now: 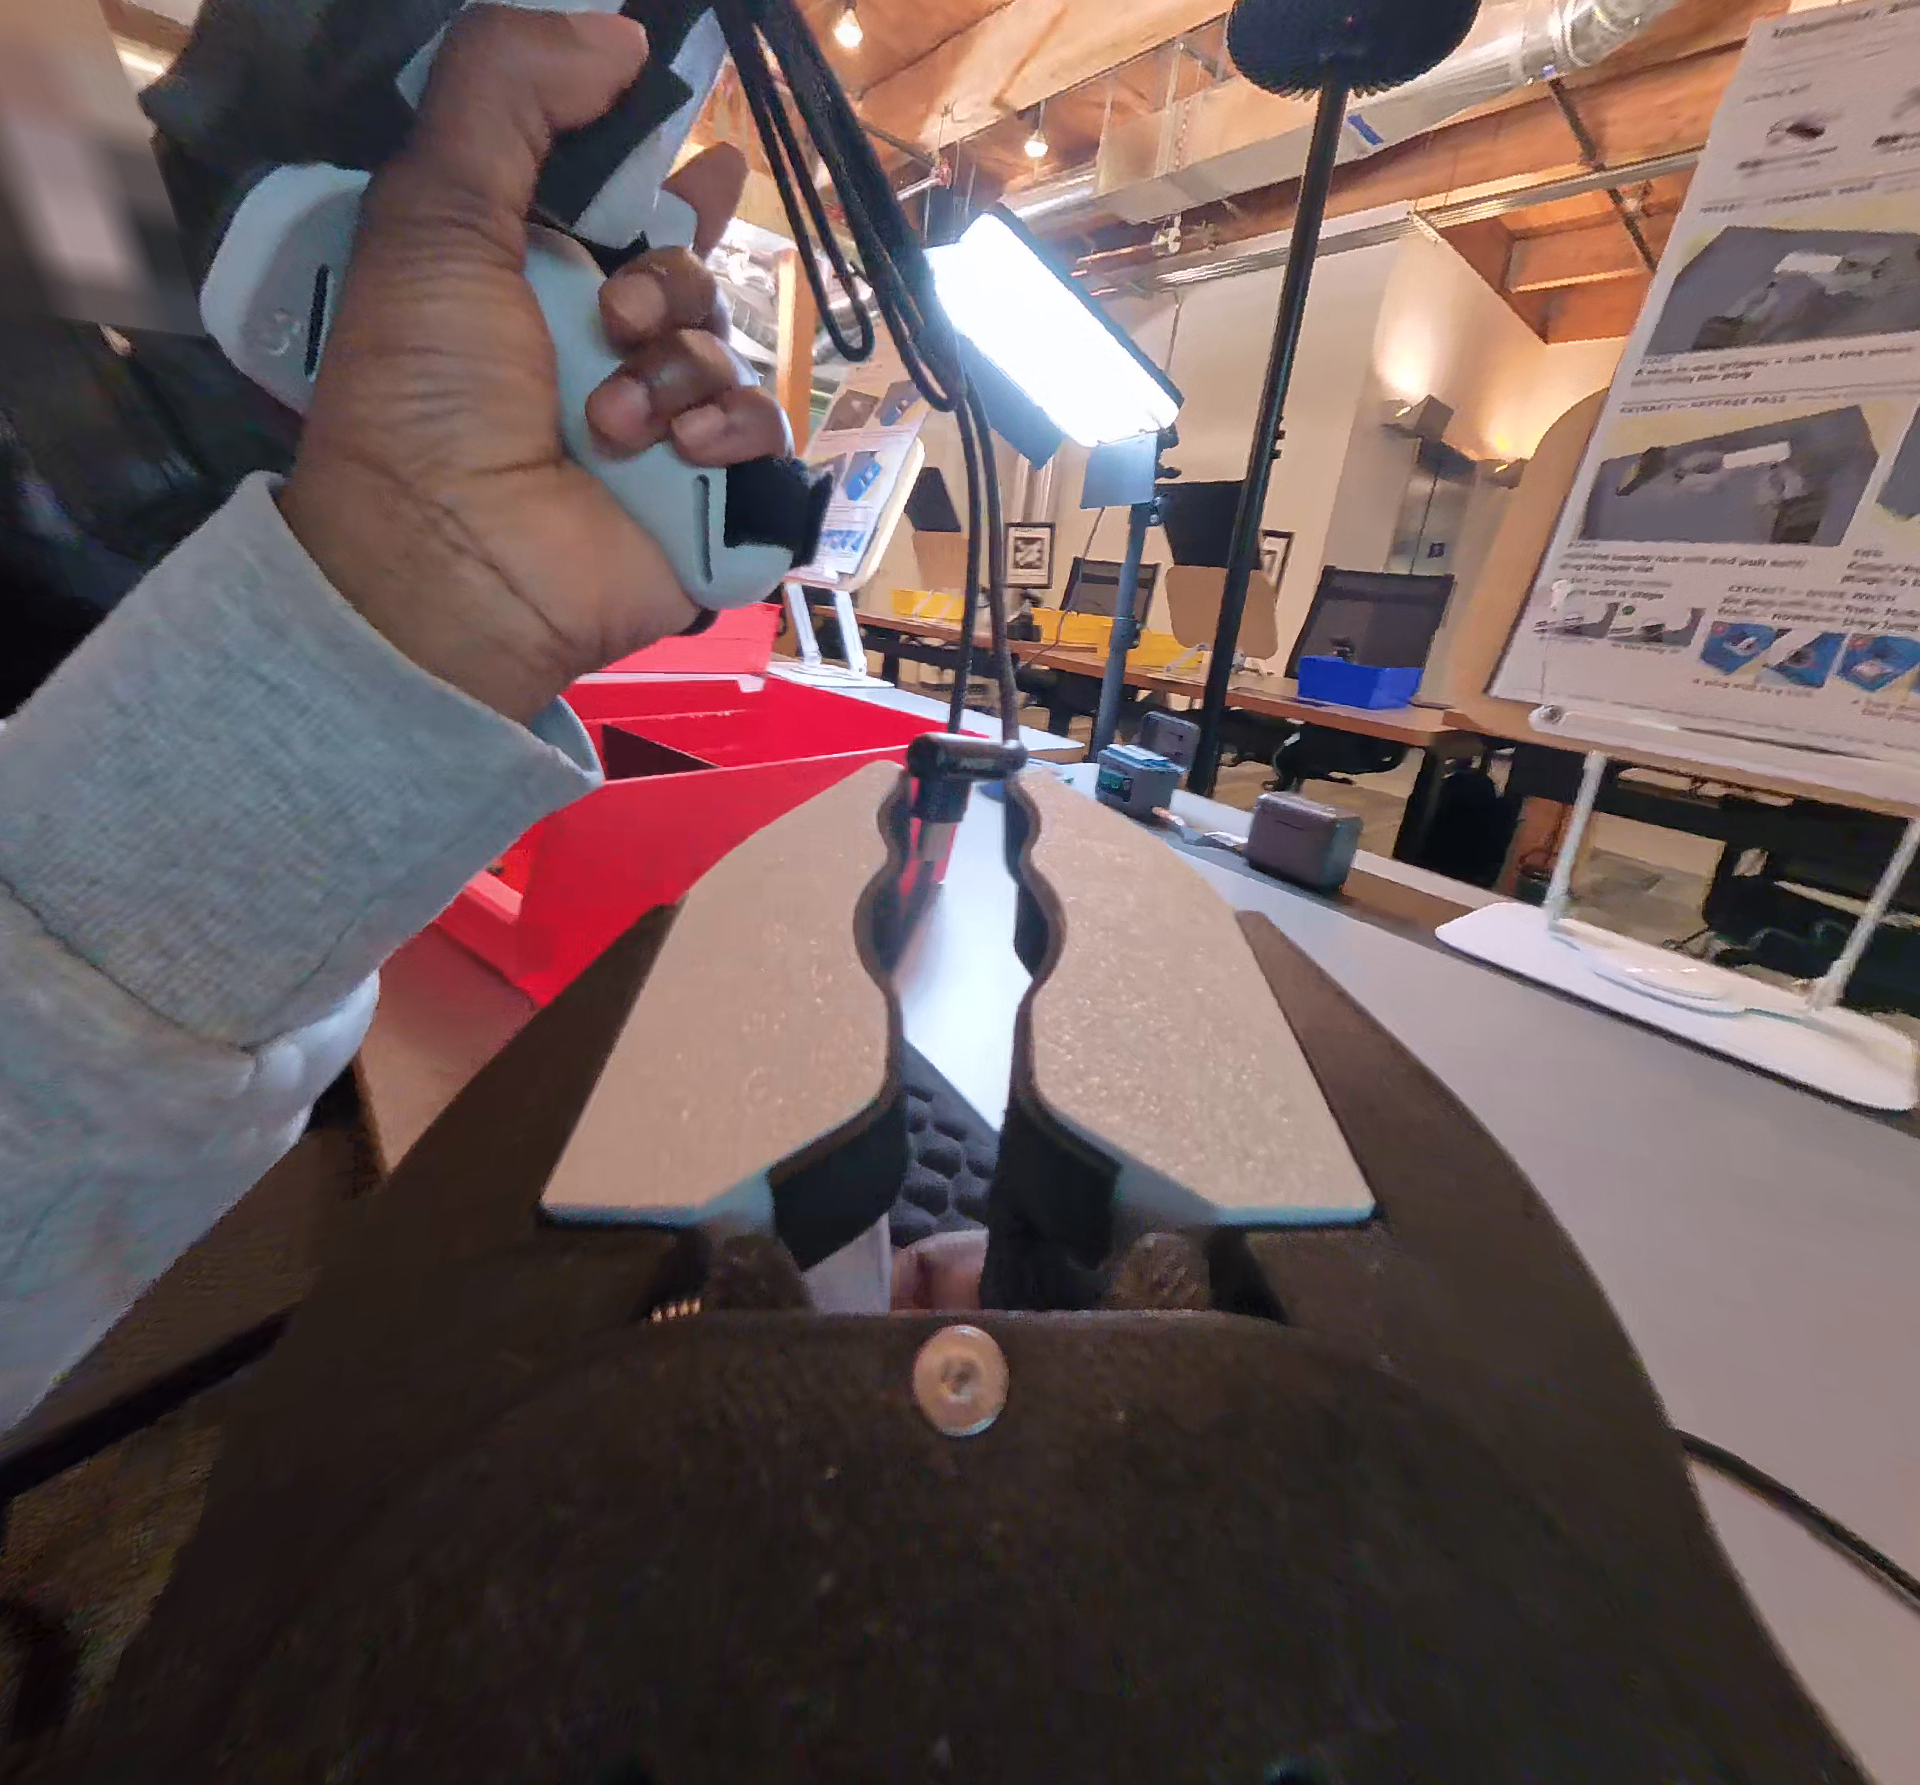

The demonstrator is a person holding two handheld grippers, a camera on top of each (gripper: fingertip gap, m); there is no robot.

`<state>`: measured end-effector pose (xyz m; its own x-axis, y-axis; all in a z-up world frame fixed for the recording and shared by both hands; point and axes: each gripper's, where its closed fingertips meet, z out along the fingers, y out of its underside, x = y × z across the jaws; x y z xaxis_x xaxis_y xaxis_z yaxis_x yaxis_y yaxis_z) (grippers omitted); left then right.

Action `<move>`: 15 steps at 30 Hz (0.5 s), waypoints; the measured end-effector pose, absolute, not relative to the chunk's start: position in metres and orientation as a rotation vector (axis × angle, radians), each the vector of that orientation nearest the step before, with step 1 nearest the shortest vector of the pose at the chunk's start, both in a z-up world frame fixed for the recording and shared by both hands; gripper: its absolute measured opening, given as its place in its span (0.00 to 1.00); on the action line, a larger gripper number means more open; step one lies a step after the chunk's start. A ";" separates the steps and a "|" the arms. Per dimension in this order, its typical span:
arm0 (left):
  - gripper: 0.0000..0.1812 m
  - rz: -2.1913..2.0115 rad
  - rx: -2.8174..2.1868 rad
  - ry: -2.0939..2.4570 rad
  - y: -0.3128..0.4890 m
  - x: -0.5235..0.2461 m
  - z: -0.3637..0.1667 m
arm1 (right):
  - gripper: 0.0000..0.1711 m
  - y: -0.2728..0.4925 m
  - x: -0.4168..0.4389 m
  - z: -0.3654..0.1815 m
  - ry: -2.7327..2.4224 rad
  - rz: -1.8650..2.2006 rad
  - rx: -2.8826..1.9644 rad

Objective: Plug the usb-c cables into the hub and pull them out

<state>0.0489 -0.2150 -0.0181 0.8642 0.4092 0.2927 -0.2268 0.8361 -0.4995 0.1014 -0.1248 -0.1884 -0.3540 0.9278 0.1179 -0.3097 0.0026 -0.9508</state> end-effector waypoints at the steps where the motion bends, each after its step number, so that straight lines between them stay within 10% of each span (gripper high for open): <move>1: 0.10 0.340 -0.476 -0.405 -0.214 0.048 -0.019 | 0.08 -0.122 0.101 -0.187 -1.245 1.534 -0.722; 15: 0.13 -0.035 -1.250 -0.754 -0.116 -0.013 -0.193 | 0.03 -0.048 0.094 -0.181 -1.290 0.762 -0.365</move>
<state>-0.0128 -0.1157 -0.1930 0.7621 0.3694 0.5318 0.4176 0.3472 -0.8397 0.0943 -0.0483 -0.1807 0.0830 0.6864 0.7225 -0.3013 0.7083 -0.6384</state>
